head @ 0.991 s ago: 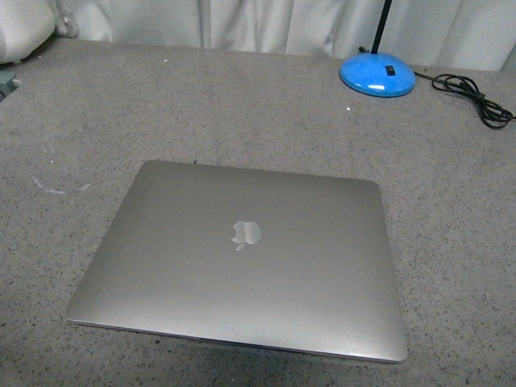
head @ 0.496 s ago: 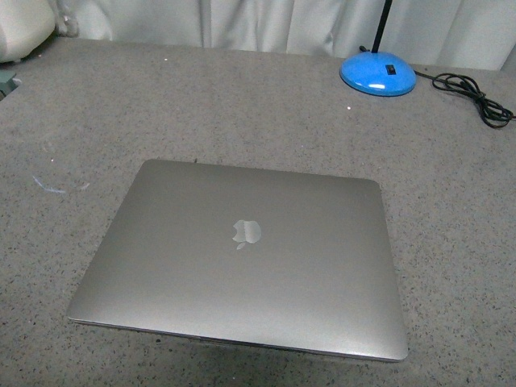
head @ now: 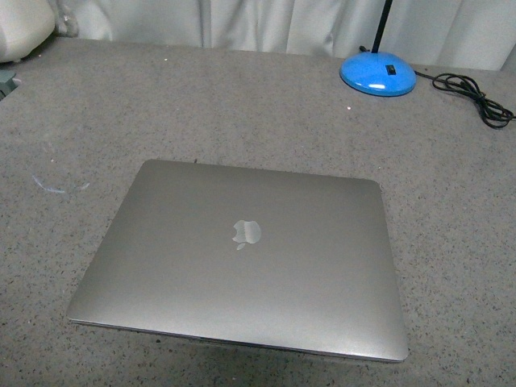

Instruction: Close laptop

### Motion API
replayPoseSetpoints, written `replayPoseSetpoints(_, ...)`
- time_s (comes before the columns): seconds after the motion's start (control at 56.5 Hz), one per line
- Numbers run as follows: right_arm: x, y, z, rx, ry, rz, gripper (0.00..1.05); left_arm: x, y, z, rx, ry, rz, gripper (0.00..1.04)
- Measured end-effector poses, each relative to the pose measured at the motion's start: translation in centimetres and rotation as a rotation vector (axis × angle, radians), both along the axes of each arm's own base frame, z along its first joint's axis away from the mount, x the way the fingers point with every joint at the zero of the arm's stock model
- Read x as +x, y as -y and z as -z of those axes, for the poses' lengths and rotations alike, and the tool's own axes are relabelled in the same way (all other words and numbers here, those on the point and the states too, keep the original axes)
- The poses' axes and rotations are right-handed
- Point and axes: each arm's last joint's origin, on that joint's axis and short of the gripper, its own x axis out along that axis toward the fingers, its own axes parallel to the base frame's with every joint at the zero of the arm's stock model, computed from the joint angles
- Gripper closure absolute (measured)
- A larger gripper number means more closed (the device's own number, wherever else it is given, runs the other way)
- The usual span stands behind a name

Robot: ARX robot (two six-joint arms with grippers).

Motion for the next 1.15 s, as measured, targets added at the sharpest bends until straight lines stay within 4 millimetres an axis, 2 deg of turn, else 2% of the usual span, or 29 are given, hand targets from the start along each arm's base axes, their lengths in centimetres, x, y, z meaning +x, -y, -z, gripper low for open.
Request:
replayPoseSetpoints(0.071, 0.00, 0.00, 0.00, 0.000, 0.000, 0.000, 0.55, 0.00, 0.00, 0.00, 0.000, 0.000, 0.000, 0.51)
replayPoseSetpoints(0.195, 0.00, 0.00, 0.00, 0.000, 0.000, 0.000, 0.26, 0.00, 0.00, 0.00, 0.000, 0.000, 0.000, 0.22)
replayPoseSetpoints(0.319, 0.00, 0.00, 0.00, 0.000, 0.000, 0.000, 0.08, 0.00, 0.00, 0.00, 0.001, 0.000, 0.000, 0.05)
replayPoseSetpoints(0.389, 0.00, 0.00, 0.00, 0.001, 0.000, 0.001, 0.09, 0.00, 0.00, 0.00, 0.000, 0.000, 0.000, 0.07)
replayPoseSetpoints(1.15, 0.00, 0.00, 0.00, 0.000, 0.000, 0.000, 0.09, 0.00, 0.00, 0.00, 0.000, 0.000, 0.000, 0.06)
